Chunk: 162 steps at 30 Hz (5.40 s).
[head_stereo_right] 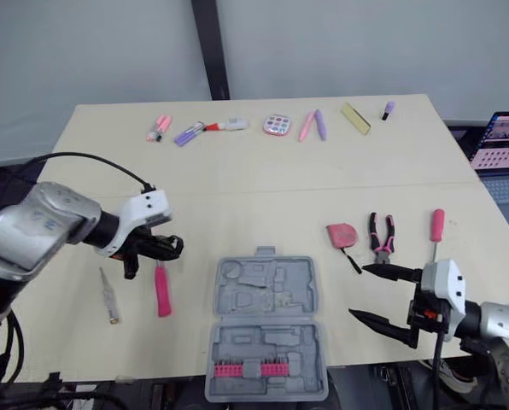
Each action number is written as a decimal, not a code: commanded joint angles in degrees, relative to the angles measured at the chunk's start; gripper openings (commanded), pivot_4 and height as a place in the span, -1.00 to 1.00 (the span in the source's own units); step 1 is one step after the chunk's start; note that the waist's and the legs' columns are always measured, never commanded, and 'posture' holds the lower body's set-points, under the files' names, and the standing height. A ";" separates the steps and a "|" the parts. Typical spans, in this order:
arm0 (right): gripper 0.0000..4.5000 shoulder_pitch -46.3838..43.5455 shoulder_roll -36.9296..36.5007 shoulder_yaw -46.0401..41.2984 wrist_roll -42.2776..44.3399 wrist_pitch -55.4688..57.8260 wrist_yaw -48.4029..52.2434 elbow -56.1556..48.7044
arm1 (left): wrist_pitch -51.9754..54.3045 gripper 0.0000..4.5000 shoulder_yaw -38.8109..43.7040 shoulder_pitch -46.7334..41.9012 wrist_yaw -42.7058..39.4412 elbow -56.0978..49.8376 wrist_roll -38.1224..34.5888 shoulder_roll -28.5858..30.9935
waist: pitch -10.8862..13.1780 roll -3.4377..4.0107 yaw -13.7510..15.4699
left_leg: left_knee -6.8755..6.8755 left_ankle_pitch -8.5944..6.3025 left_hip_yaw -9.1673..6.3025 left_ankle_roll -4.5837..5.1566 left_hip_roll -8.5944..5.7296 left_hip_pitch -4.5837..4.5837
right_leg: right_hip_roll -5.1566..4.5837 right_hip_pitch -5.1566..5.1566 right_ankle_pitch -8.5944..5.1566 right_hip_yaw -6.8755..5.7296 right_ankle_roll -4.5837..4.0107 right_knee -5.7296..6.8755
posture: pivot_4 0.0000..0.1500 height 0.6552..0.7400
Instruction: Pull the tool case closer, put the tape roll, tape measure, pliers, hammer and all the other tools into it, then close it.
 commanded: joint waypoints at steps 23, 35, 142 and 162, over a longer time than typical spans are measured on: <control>1.00 3.40 0.40 -0.92 -0.72 -4.45 -1.19 -2.00 | -1.97 -0.97 -6.26 -7.78 -3.43 11.53 -3.14 -12.20 | 0.00 0.00 -0.17 | 0.01 0.00 0.01 0.00 0.00 0.03 | 0.00 -0.02 0.00 0.01 0.00 0.06 | 1.00 1.00; 1.00 5.81 1.42 -1.00 -1.35 -5.67 -2.21 -2.94 | -4.82 -0.97 -13.10 -10.29 -2.68 14.08 3.25 -15.91 | 0.00 0.00 -0.06 | 0.03 0.00 0.02 0.00 -0.01 0.03 | 0.00 0.00 0.00 0.00 0.00 0.05 | 1.00 1.00; 1.00 9.66 0.75 -3.56 -0.19 -5.50 -5.56 -5.57 | -44.77 0.17 1.68 18.44 15.56 19.39 16.95 -29.76 | -0.04 0.06 0.06 | 0.06 0.00 0.00 0.00 -0.01 0.07 | -0.02 0.05 0.00 -0.03 0.00 0.07 | 1.00 1.00; 1.00 10.31 1.20 -4.15 -0.23 -5.21 -5.56 -6.15 | -44.18 0.17 6.67 19.00 18.10 17.89 13.08 -32.27 | -0.07 0.09 0.07 | 0.06 0.00 0.00 0.00 -0.01 0.09 | -0.02 0.08 0.00 -0.04 0.00 0.06 | 1.00 1.00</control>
